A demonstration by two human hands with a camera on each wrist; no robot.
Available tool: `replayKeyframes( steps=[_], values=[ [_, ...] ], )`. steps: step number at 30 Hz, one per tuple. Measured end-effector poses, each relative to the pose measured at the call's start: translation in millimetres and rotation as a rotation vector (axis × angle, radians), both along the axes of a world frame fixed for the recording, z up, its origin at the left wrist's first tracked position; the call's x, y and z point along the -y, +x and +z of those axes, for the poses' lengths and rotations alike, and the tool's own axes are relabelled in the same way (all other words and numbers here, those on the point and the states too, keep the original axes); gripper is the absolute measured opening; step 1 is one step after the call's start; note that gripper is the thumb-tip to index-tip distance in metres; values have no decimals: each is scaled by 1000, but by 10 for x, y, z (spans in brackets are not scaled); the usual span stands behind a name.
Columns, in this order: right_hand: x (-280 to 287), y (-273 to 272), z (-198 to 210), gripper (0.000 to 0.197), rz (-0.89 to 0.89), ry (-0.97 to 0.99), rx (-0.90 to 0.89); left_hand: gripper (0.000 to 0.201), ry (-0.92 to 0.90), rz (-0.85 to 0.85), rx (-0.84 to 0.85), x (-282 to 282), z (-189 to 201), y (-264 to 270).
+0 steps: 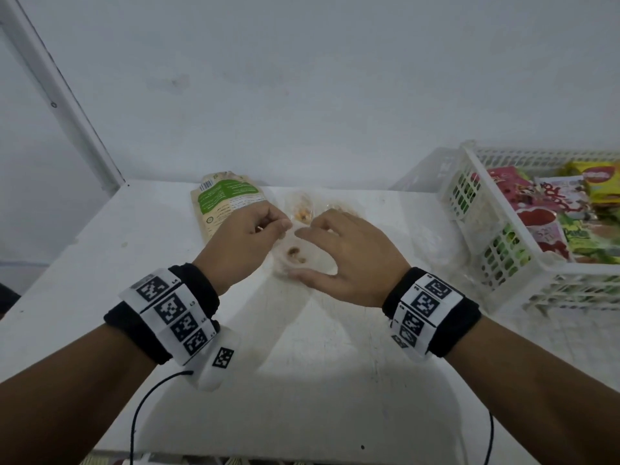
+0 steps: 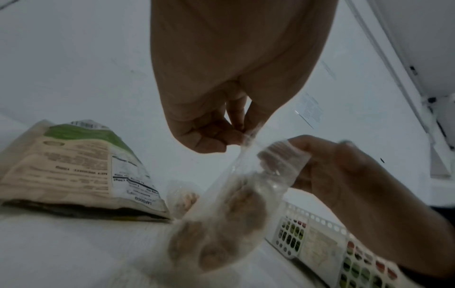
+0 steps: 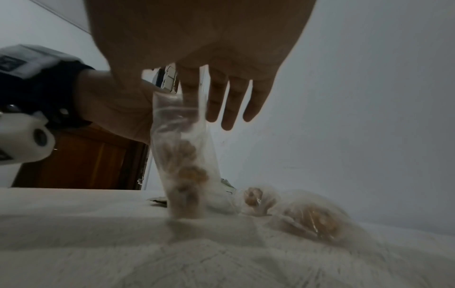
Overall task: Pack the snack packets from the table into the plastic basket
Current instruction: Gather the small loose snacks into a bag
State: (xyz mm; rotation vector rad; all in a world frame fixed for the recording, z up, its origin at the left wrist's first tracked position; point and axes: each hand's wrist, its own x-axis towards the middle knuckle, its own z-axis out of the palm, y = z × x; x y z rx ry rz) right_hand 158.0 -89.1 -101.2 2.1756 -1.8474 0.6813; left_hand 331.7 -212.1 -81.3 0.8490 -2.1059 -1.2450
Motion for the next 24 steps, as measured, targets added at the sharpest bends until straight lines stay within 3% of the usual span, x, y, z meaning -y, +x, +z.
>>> replayKeyframes(
  steps=[2,6,11,14,18,22,24],
  values=[
    [-9,-15,34,56,24,10,-16,13,30,27,-31,16,52,5],
    [44,-48,-11,24,0,-64,43,12,-65,2,29,9,55,33],
    [48,-77,-48,22,-95,-17,304,24,-18,-96,59,-11,25,138],
    [61,-100,-28,17,-92,-29,372,3,-88,-99,67,-2,-21,163],
    [107,-151,-3,3,-84,-71,469,5,-107,-1,19,91,-65,151],
    [99,-150,35,28,-110,-1,580,4,-114,37,-14,112,-71,140],
    [119,-166,19,24,-126,11,574,3,-87,44,-20,128,-102,169]
  ],
)
